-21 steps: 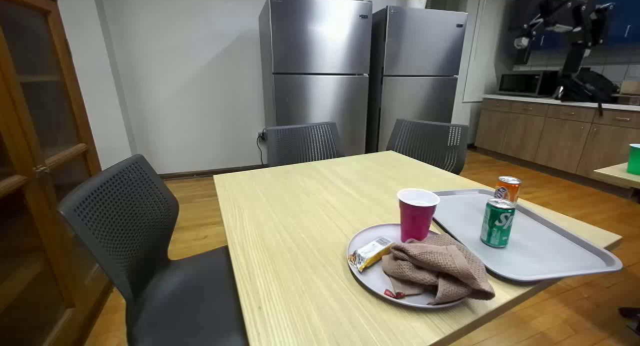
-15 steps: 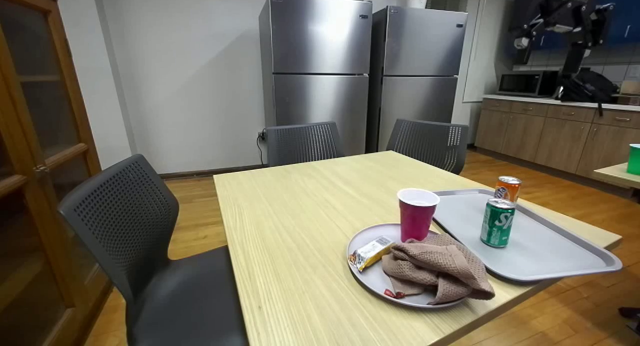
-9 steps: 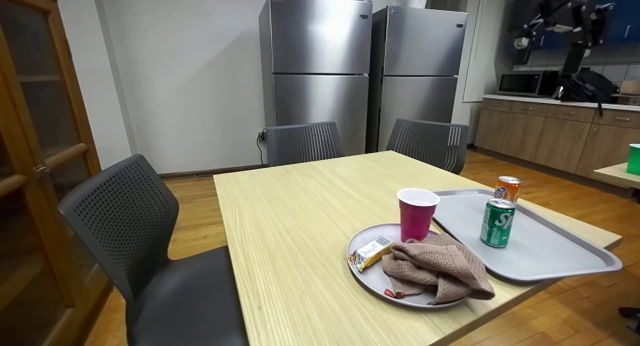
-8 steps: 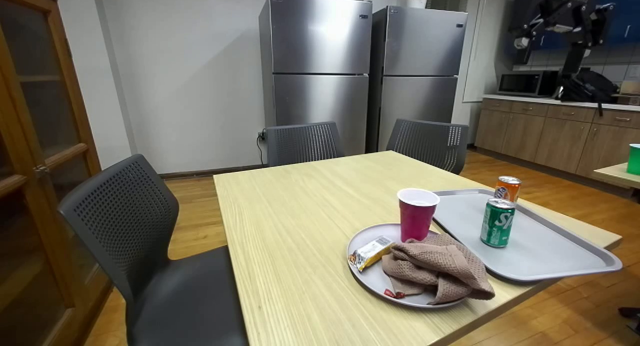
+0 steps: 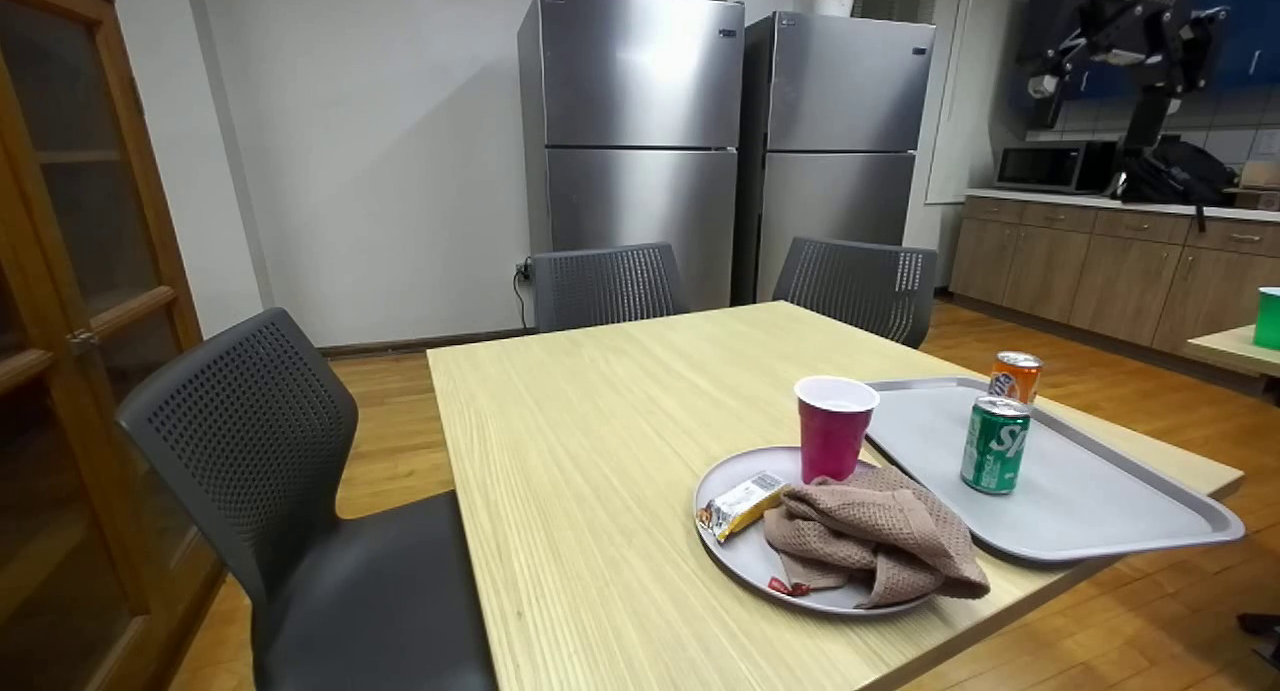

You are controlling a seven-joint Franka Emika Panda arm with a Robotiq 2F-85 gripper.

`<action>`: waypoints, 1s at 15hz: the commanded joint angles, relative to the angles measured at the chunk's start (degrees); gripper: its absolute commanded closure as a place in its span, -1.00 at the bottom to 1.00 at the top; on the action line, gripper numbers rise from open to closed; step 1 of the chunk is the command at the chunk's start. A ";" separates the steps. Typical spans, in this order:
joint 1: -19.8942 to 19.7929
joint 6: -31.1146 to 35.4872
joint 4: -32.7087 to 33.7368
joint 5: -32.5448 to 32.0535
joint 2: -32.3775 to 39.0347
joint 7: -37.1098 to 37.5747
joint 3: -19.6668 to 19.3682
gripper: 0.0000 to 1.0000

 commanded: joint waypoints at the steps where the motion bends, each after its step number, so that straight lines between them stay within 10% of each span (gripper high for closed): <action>1: -0.65 0.87 -0.43 0.44 0.51 -0.65 1.43 -1.00; 15: 0.77 13.44 -4.34 -0.34 6.56 1.19 5.76 -1.00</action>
